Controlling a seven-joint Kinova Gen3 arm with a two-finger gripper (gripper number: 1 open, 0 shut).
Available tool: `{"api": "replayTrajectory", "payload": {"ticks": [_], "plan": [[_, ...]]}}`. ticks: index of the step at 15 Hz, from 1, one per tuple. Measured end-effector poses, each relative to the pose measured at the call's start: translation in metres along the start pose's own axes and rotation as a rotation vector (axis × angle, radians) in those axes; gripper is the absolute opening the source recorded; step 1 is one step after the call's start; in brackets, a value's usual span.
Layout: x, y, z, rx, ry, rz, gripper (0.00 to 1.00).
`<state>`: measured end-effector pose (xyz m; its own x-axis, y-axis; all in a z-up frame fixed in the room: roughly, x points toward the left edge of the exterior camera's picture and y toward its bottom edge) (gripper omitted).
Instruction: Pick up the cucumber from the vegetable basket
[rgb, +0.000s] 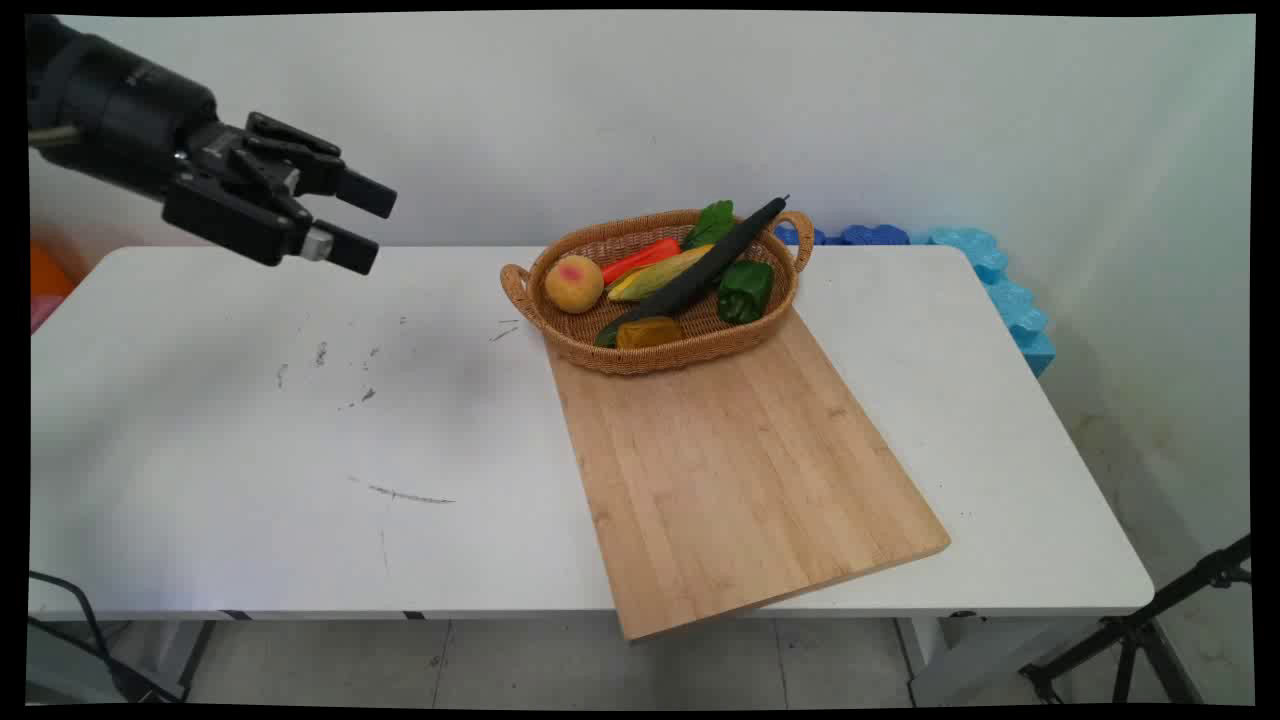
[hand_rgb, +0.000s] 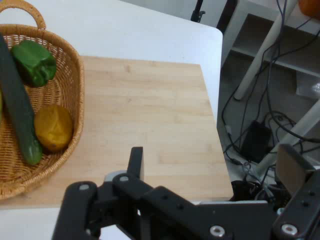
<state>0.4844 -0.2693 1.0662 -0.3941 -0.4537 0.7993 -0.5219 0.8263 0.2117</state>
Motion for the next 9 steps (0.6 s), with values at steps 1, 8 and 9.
{"api": "replayTrajectory", "payload": {"ticks": [1, 8, 9], "plan": [[0.002, -0.001, 0.002, 0.003, -0.001, -0.003, 1.00], [0.024, -0.011, 0.027, 0.038, -0.003, -0.030, 1.00], [0.031, -0.012, 0.032, 0.047, -0.003, -0.034, 1.00]]}}
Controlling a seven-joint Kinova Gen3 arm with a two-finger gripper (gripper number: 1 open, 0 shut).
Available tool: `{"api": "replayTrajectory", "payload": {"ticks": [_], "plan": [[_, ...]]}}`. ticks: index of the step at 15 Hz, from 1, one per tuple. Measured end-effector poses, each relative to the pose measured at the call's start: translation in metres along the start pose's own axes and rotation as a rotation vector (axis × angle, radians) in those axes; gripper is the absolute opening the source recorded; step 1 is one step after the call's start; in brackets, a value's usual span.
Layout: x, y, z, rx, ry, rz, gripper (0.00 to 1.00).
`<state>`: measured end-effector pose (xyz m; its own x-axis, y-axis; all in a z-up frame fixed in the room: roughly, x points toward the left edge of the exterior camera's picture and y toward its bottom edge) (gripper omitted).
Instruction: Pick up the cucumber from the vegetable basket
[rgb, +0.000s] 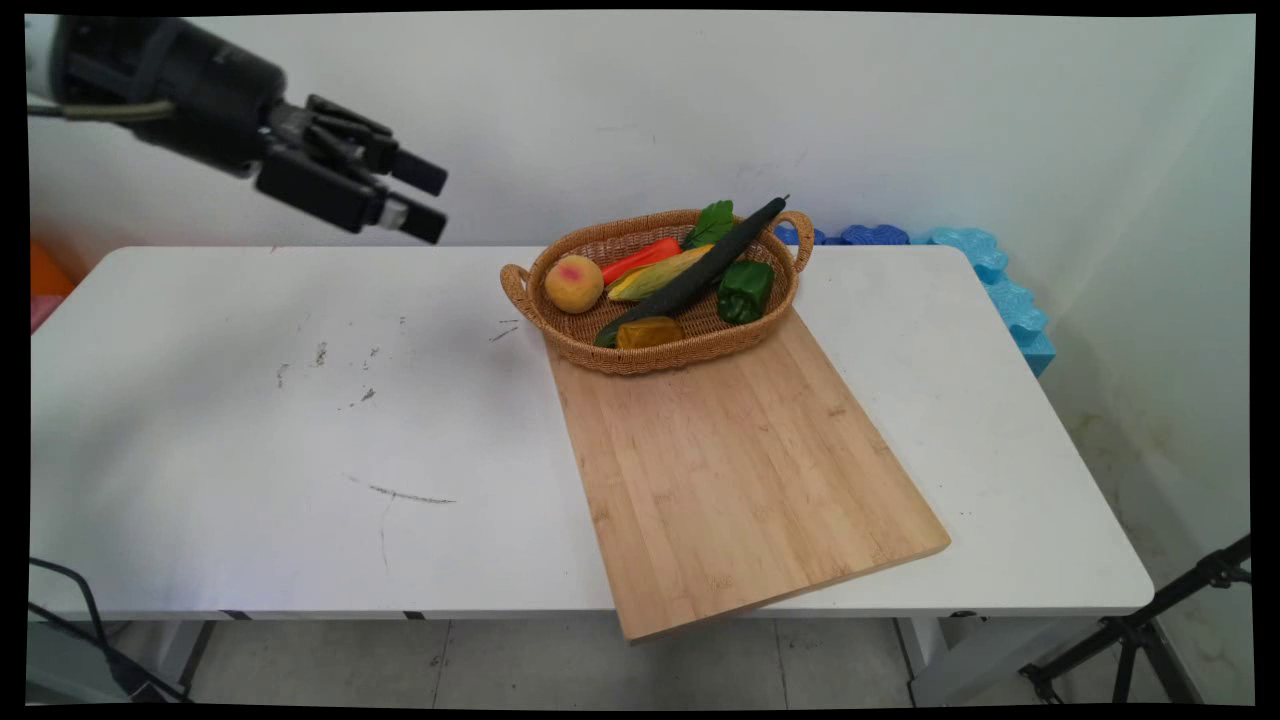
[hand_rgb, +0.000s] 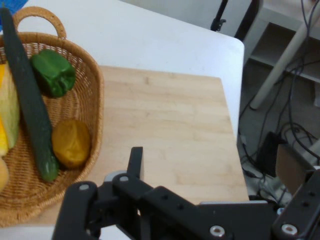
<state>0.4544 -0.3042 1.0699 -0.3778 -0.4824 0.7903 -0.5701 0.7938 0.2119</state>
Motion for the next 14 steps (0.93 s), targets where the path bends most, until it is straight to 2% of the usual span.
{"api": "replayTrajectory", "payload": {"ticks": [5, 10, 14], "plan": [[0.031, -0.008, 0.033, 0.056, -0.014, -0.020, 1.00], [0.053, -0.024, 0.077, 0.136, -0.047, -0.059, 1.00], [0.065, -0.044, 0.125, 0.205, -0.085, -0.123, 1.00]]}}
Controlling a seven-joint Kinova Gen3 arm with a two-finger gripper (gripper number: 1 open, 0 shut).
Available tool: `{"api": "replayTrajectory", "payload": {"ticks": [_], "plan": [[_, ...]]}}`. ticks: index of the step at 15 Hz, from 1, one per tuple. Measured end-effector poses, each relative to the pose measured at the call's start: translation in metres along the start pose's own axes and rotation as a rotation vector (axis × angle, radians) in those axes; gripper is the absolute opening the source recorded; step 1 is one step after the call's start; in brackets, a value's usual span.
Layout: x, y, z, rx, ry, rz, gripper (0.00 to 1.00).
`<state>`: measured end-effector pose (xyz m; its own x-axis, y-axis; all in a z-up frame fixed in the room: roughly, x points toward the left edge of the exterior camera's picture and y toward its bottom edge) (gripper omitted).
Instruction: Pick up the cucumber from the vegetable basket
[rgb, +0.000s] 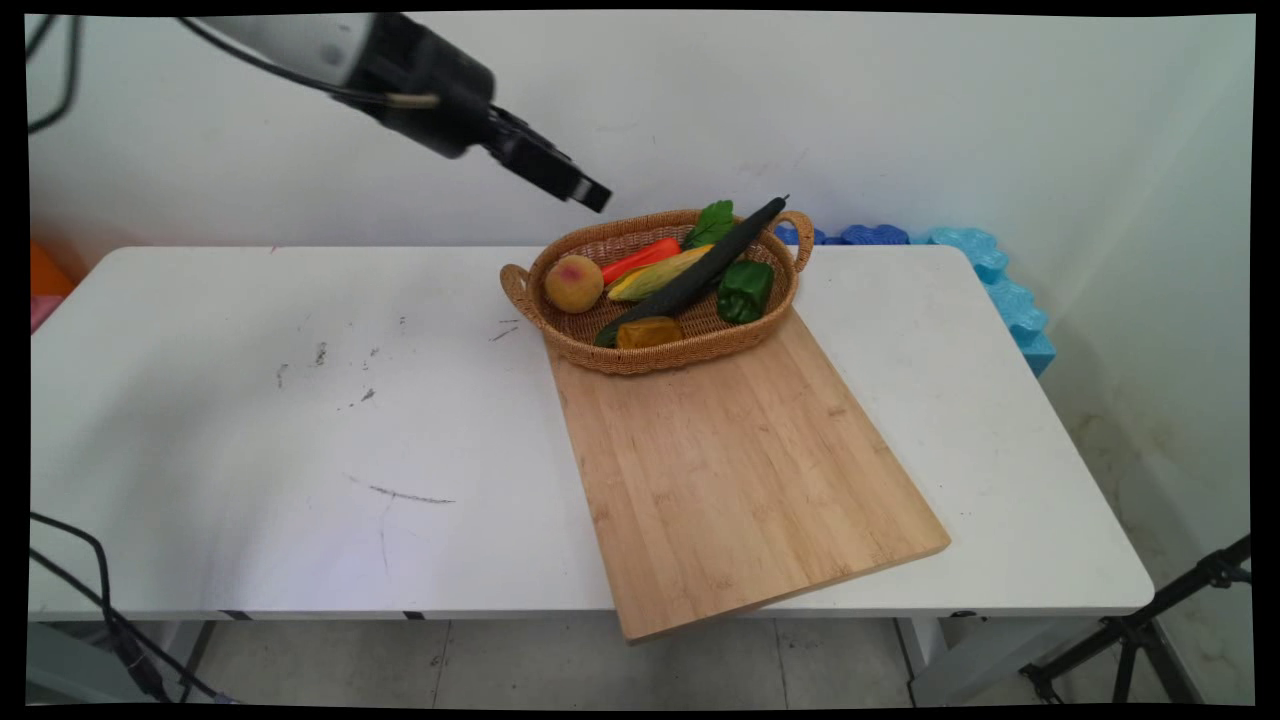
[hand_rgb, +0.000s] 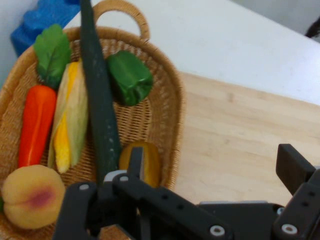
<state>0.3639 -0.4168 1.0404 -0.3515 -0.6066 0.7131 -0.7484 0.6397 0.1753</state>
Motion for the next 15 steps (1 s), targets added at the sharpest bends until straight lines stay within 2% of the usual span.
{"api": "replayTrajectory", "payload": {"ticks": [3, 11, 15], "plan": [[0.009, -0.007, 0.041, 0.054, -0.034, -0.038, 1.00], [0.025, -0.021, 0.132, 0.155, -0.099, -0.112, 1.00], [0.027, -0.026, 0.167, 0.186, -0.133, -0.122, 1.00]]}}
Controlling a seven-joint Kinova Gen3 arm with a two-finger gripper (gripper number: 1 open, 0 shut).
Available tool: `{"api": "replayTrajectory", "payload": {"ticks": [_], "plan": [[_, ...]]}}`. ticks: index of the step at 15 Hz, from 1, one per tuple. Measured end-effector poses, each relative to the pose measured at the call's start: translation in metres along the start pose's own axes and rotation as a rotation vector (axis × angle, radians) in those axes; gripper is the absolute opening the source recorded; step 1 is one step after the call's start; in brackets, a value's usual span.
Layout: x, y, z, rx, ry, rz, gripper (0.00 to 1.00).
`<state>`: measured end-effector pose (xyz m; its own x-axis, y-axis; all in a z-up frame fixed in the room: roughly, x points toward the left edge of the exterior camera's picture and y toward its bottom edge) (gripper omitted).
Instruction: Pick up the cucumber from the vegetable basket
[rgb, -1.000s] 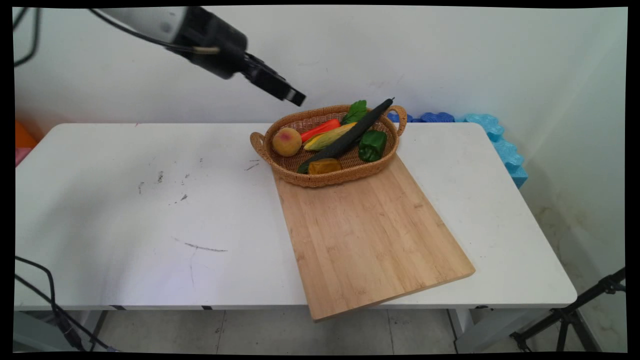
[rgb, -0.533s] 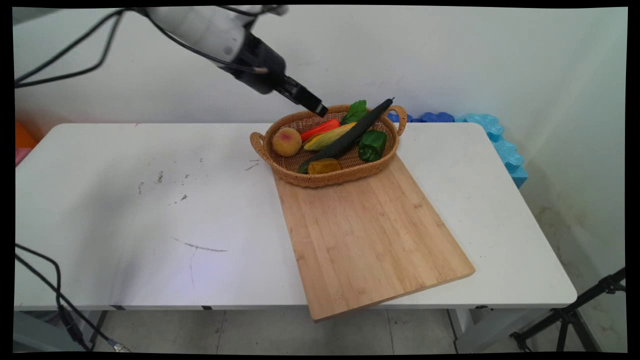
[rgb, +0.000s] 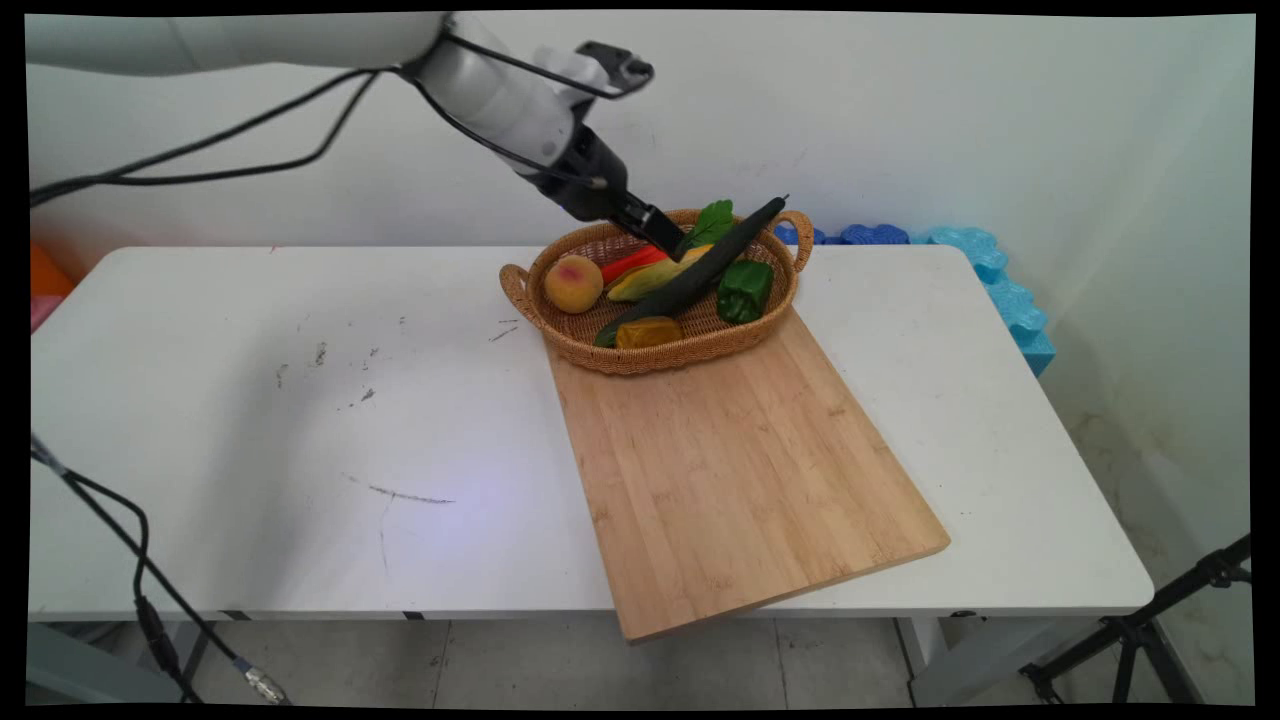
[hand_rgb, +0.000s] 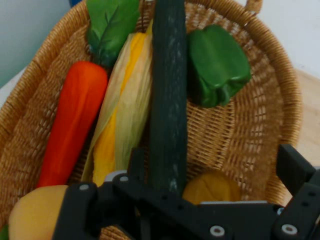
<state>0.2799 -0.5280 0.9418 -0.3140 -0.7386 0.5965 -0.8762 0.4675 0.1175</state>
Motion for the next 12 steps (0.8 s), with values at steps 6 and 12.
{"api": "replayTrajectory", "payload": {"ticks": [6, 12], "plan": [[0.004, 0.002, 0.042, 0.042, -0.051, 0.011, 1.00], [0.007, 0.009, 0.083, 0.066, -0.092, 0.048, 1.00]]}}
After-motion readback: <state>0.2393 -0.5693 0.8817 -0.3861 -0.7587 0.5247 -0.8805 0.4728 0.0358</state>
